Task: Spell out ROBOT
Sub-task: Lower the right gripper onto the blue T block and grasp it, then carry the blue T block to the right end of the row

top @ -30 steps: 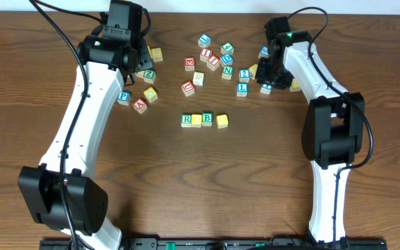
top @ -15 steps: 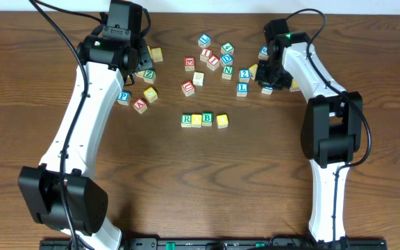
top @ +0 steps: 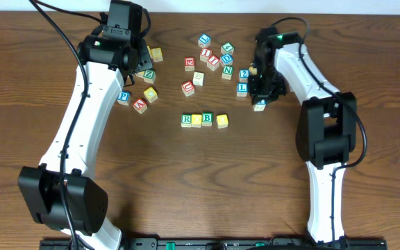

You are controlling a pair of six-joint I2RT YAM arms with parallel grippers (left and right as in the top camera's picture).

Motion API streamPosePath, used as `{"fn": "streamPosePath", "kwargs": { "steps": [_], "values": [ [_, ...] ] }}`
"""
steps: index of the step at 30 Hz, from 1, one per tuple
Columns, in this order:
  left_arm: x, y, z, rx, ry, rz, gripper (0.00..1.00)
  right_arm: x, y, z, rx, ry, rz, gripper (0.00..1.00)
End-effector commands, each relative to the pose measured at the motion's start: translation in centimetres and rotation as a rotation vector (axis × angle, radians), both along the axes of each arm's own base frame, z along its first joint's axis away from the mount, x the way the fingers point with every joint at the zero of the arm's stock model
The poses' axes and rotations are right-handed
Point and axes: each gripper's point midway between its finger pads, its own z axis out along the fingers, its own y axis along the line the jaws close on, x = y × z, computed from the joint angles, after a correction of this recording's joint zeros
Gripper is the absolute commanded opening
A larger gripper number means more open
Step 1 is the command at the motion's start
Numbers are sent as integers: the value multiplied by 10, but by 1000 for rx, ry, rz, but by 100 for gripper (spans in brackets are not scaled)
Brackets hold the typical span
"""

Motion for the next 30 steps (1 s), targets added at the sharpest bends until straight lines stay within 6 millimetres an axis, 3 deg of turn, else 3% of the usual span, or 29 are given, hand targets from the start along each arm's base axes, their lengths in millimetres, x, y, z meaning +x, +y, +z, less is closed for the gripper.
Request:
{"fn": "streamPosePath", "kwargs": {
  "steps": [1,19,30],
  "values": [
    [-2,2,-10,16,32,0,43,-10,19,18,26,-6,85,20],
    [-4,2,-12,18,42,0,43,-35,80,17,12,1,152,26],
    [-7,3,-13,20,54,0,43,-43,86,17,-39,20,-17,26]
  ]
}}
